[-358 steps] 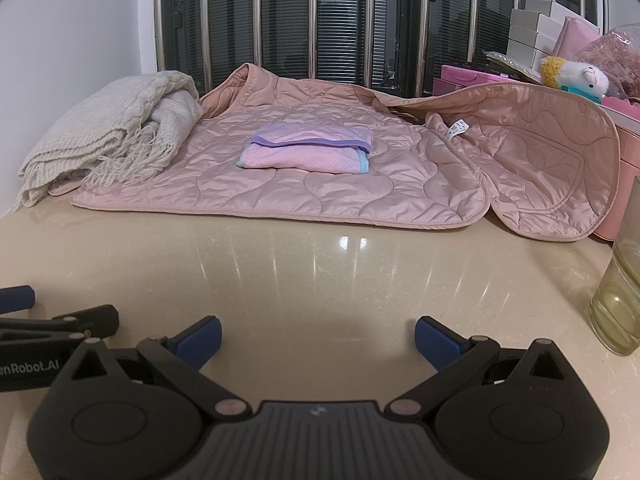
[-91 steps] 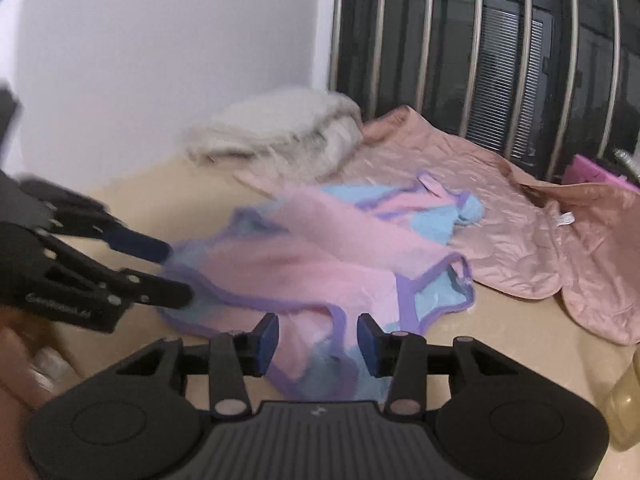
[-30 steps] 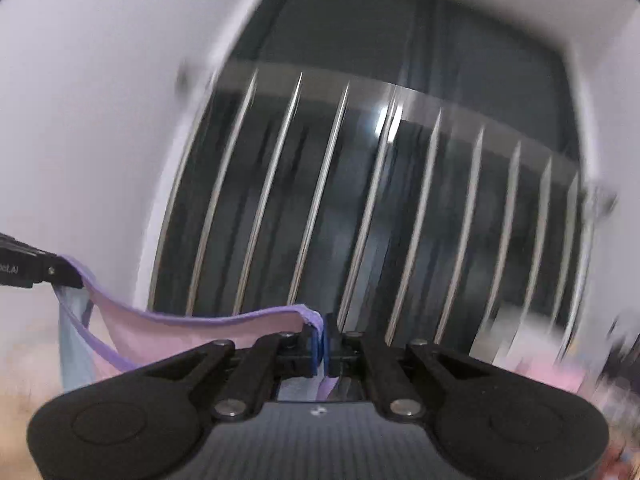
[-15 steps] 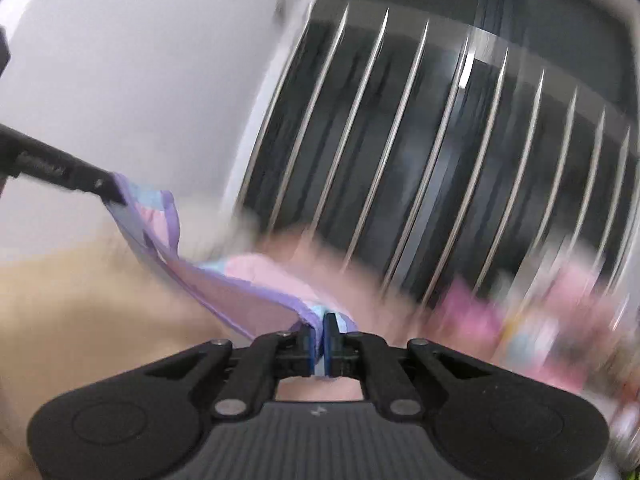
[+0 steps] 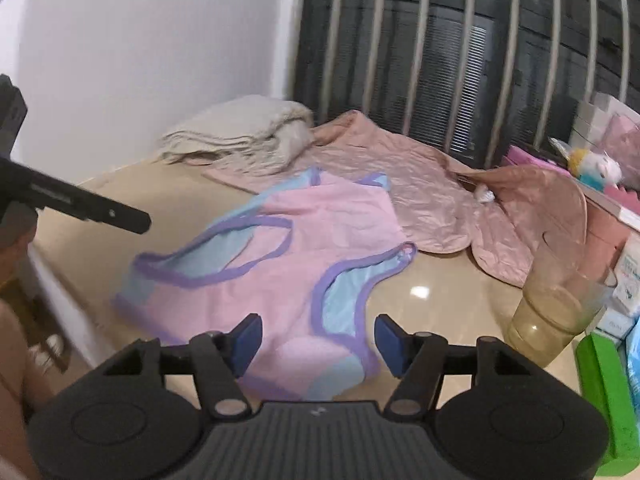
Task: Fold clothes
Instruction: 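Open both grippers and release the garment spread on the table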
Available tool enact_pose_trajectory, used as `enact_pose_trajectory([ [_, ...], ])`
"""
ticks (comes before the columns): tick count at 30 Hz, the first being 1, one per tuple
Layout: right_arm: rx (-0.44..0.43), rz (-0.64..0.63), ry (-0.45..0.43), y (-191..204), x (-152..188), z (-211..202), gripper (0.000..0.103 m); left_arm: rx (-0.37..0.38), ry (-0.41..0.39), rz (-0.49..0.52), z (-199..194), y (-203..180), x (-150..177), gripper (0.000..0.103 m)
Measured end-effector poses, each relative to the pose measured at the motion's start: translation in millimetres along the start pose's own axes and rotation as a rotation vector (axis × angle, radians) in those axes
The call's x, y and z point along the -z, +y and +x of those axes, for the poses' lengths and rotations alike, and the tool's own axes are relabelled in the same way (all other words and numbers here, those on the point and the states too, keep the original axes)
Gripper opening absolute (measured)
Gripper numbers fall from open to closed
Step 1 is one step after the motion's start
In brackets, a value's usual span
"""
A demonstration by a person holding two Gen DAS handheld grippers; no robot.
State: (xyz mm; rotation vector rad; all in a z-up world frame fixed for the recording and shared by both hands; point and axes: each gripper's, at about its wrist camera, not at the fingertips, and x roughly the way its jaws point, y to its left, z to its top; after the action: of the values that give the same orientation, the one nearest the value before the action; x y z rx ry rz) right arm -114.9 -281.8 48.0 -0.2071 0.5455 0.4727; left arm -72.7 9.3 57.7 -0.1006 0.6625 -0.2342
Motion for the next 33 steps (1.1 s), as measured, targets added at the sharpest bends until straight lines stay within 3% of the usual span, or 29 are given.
enact_pose_trajectory([
  [3,0.004,0.049,0.017,3,1,19,0.054,-0.064,0.006,0.026,31,-8,-5,0.068],
  [6,-0.002,0.064,0.044,9,4,33,0.048,-0.081,0.012,-0.002,56,-6,-8,0.063],
  [7,-0.005,0.059,0.044,12,4,36,0.048,-0.085,0.027,-0.024,65,-3,-9,0.046],
  [8,-0.008,0.053,0.043,15,5,39,0.048,-0.094,0.036,-0.027,70,-2,-9,0.021],
  [9,-0.012,0.055,0.045,17,6,41,0.048,-0.115,0.026,-0.01,70,-2,-10,0.007],
  [10,-0.021,0.067,0.05,18,8,43,0.048,-0.122,0.029,0.003,70,-3,-9,0.002],
  [16,-0.004,0.082,0.063,3,16,46,0.048,-0.106,0.045,-0.056,36,4,16,0.002],
  [19,0.107,0.123,0.087,-21,12,49,0.048,0.056,0.111,-0.115,8,-5,26,0.003],
  [21,0.191,0.141,0.093,-33,7,52,0.047,0.128,0.058,-0.126,-12,-9,21,0.014],
  [23,0.181,0.14,0.046,-33,2,45,0.047,0.085,-0.034,-0.126,-22,-3,2,0.054],
  [25,0.094,0.133,0.022,-24,0,37,0.047,-0.042,-0.11,-0.129,-11,10,-22,0.056],
  [29,-0.011,0.108,0.039,-2,5,36,0.046,-0.243,-0.064,-0.125,63,35,-71,0.055],
  [33,-0.004,0.145,0.075,2,16,40,0.045,-0.297,-0.026,-0.183,126,49,-103,0.055],
])
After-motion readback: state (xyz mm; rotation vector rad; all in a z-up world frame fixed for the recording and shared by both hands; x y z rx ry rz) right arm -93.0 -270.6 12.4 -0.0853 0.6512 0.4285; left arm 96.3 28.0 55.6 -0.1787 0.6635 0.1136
